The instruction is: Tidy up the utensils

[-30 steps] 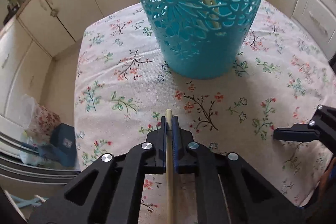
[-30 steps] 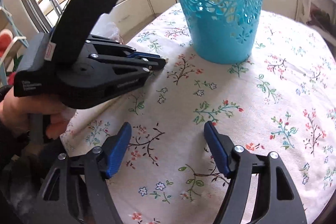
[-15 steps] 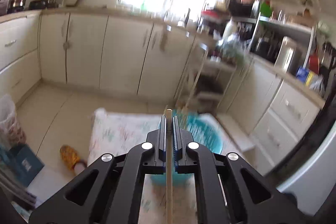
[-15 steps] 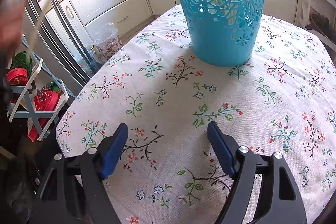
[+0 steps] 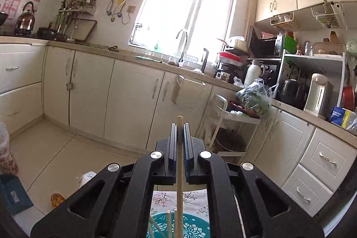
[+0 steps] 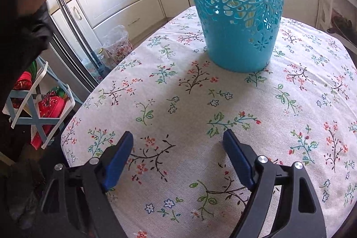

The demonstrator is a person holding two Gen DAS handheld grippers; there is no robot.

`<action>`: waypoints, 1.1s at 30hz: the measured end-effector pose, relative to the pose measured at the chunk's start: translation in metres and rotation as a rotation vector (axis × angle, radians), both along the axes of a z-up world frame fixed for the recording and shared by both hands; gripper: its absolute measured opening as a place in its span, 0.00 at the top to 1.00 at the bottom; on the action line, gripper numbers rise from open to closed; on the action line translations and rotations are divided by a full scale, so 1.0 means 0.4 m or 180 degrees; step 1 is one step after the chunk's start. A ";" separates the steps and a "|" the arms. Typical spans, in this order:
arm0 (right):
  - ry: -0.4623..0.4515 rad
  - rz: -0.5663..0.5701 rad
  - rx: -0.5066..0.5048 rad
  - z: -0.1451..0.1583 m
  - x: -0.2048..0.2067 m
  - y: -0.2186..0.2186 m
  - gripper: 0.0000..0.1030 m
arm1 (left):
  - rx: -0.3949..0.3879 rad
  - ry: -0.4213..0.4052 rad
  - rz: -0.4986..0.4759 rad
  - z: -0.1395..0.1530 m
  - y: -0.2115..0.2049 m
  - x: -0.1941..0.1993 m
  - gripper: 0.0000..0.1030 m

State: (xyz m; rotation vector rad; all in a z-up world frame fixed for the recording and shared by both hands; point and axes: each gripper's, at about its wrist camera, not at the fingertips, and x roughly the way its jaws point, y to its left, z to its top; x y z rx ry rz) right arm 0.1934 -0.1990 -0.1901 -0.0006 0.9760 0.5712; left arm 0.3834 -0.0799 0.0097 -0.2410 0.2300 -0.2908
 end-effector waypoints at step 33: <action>0.0041 -0.0272 0.0077 0.006 0.006 -0.035 0.19 | 0.1155 0.0733 0.0113 -0.200 0.025 -0.239 0.44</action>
